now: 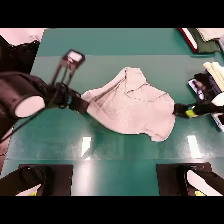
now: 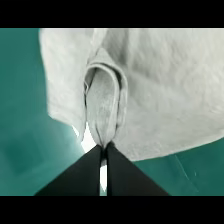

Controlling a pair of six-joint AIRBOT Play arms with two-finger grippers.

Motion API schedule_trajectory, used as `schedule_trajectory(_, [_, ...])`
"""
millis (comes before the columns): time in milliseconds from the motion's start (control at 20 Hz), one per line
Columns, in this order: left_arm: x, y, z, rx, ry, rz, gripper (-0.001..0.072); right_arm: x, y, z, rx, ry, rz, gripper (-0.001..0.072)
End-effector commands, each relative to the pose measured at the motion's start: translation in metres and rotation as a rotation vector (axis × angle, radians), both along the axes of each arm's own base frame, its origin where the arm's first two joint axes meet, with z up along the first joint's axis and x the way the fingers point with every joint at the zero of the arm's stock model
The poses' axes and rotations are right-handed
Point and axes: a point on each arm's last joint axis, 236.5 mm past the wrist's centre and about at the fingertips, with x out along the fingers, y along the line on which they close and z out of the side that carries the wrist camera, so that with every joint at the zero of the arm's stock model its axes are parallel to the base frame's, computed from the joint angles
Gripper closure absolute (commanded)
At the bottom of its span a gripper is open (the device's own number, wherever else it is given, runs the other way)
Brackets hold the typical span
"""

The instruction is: Fold the shirts.

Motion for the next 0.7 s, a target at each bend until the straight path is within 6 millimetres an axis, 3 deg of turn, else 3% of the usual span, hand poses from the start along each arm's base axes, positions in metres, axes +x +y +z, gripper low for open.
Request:
schedule_trajectory(0, [0.023, 0.02, 0.08, -0.018, -0.2, 0.062, 0.0682, 0.025, -0.001, 0.119, -0.052, -0.307, 0.02, 0.0697])
schedule_trajectory(200, [0.022, 0.06, 0.177, -0.072, -0.387, 0.169, 0.0681, 0.022, -0.001, 0.269, -0.114, -0.672, 0.012, 0.0698])
schedule_trajectory(300, [0.013, 0.074, 0.216, -0.131, -0.451, 0.201, 0.0682, 0.01, 0.001, 0.327, -0.137, -0.805, 0.012, 0.0698])
schedule_trajectory(500, [-0.009, 0.096, 0.278, -0.236, -0.565, 0.209, 0.0683, -0.02, 0.006, 0.405, -0.172, -0.99, 0.014, 0.0698])
schedule_trajectory(650, [-0.028, 0.111, 0.301, -0.284, -0.615, 0.206, 0.0683, -0.044, 0.01, 0.446, -0.195, -1.08, 0.023, 0.0698])
